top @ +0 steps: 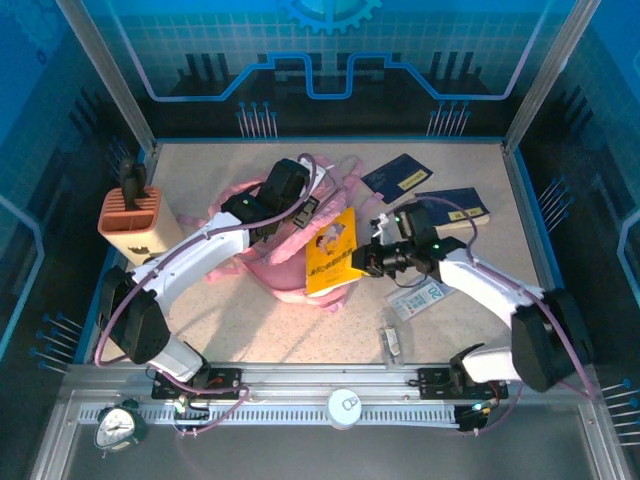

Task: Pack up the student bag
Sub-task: Place the book in the student bag.

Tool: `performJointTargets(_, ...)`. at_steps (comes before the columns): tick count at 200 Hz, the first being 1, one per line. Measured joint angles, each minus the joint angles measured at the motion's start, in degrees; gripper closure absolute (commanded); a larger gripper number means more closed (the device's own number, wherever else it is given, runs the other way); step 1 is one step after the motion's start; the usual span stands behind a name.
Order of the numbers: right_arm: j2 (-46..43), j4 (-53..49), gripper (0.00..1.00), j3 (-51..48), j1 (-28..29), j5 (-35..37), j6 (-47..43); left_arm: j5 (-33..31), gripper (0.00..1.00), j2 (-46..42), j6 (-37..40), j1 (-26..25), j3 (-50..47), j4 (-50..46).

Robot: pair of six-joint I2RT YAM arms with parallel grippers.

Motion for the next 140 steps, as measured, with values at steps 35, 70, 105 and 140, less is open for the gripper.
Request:
performJointTargets(35, 13.3, 7.7, 1.00, 8.5, 0.7, -0.2, 0.5, 2.7, 1.00, -0.9, 0.0, 0.8, 0.0, -0.3)
performJointTargets(70, 23.2, 11.5, 0.98, 16.0, 2.1, 0.6, -0.2, 3.7, 1.00, -1.7, 0.0, 1.5, 0.0, -0.4)
performJointTargets(105, 30.3, 11.4, 0.66, 20.6, 3.0, 2.9, -3.1, 4.0, 1.00, -1.8, 0.0, 2.0, 0.0, -0.4)
performJointTargets(140, 30.4, 8.4, 0.39, 20.8, 3.0, 7.7, -8.1, 4.1, 1.00, -2.0, 0.0, 2.5, 0.0, -0.4)
